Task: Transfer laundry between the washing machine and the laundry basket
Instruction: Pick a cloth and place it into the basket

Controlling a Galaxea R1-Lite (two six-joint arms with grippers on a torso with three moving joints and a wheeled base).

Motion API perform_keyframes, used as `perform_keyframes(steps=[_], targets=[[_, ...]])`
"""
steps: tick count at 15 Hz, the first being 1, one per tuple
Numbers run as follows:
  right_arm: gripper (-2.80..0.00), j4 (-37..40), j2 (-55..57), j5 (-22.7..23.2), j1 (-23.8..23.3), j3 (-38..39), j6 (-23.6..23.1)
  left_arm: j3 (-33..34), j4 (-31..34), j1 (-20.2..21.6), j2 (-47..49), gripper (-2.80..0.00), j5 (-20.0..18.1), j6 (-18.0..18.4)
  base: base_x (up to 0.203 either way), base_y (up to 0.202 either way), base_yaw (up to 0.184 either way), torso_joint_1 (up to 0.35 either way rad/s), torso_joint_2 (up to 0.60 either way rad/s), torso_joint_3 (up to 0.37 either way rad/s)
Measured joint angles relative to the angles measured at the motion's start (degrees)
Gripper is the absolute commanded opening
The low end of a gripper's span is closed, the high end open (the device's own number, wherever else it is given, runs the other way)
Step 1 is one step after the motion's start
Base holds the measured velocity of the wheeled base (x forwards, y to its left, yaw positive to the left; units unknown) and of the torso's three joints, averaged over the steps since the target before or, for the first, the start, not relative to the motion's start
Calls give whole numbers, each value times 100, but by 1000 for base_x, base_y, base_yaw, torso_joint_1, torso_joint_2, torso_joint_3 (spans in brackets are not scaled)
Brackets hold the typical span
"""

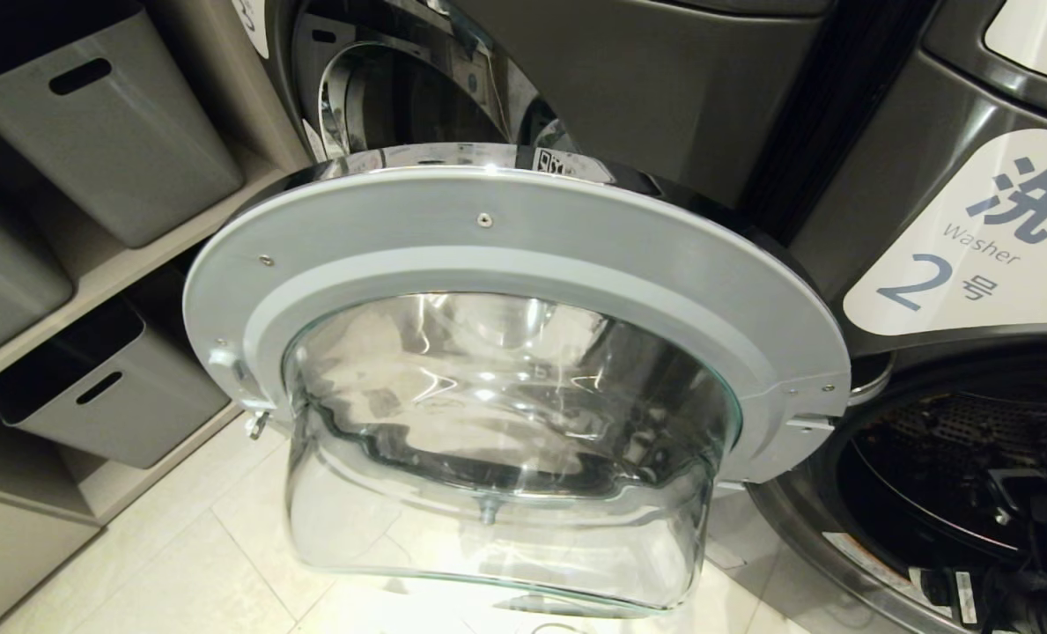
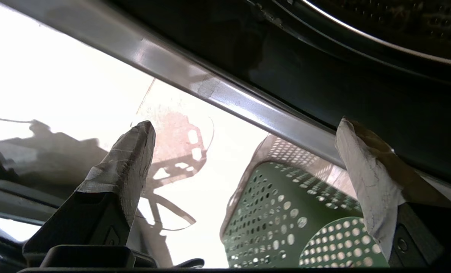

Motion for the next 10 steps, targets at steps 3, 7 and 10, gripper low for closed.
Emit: perform_keyframes(steps=[3, 7, 10], targets=[[0, -11, -208, 118, 23, 236, -287, 0, 2, 4, 0, -280, 0, 2, 0, 0, 0, 0, 0, 0], [0, -5, -332, 260, 33, 632, -943, 0, 1, 2, 0, -280, 0, 2, 0, 0, 0, 0, 0, 0], [0, -59, -79, 210, 35, 667, -1262, 0, 1, 2, 0, -280, 0, 2, 0, 0, 0, 0, 0, 0]])
